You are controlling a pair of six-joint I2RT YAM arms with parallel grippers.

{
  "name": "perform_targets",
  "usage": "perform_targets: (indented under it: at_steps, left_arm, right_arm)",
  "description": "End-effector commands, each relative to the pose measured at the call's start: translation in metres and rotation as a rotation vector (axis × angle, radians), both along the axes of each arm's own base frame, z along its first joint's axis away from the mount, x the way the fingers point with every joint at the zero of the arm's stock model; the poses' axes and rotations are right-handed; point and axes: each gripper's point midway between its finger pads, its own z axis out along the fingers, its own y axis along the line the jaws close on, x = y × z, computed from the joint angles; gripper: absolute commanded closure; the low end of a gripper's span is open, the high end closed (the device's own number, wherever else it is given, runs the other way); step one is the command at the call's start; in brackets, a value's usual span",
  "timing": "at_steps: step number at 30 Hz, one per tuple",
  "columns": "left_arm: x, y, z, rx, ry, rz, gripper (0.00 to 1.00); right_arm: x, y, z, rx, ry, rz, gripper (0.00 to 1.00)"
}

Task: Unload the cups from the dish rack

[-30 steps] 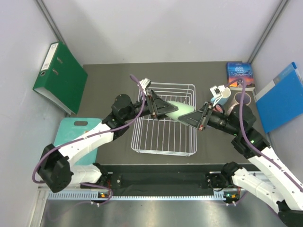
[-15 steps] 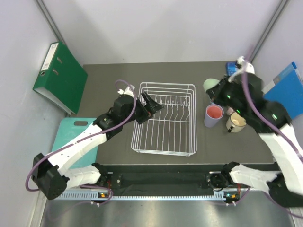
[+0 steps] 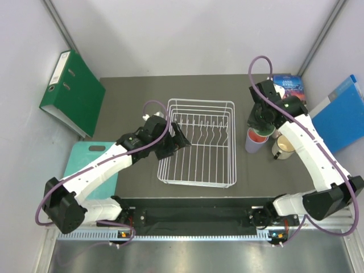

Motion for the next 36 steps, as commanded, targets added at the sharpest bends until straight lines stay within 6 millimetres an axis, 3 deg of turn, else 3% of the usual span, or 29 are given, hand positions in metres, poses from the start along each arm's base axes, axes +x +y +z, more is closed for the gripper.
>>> perform_targets:
  at_steps: [1,6,11,22,25,31,36]
  left_arm:
    - [-0.002,0.006,-0.003,0.042,-0.004,-0.021,0.01]
    - [-0.005,-0.001,-0.011,0.04,0.03,-0.061,0.01]
    - [-0.005,-0.007,-0.014,0.063,0.053,-0.106,0.01]
    - [-0.001,-0.011,-0.014,0.07,0.045,-0.131,0.01]
    - [0.001,-0.013,-0.014,0.074,0.038,-0.139,0.01]
    - [0.006,-0.016,-0.01,0.073,0.019,-0.144,0.01]
    - [0.009,-0.015,-0.002,0.072,-0.023,-0.155,0.01]
  right_arm:
    - [-0.009,-0.008,-0.001,0.056,-0.011,-0.038,1.0]
    - [-0.013,-0.007,-0.024,0.075,0.041,-0.038,1.0]
    - [-0.002,-0.007,-0.039,0.084,0.041,-0.056,1.0]
    - [0.022,-0.009,-0.053,0.03,0.064,-0.055,1.0]
    - [0.029,-0.013,-0.047,0.006,0.044,-0.059,0.82]
    - [0.039,-0.018,-0.015,-0.007,-0.031,-0.055,0.59]
    - [0.04,-0.018,0.045,0.05,-0.213,-0.047,0.51]
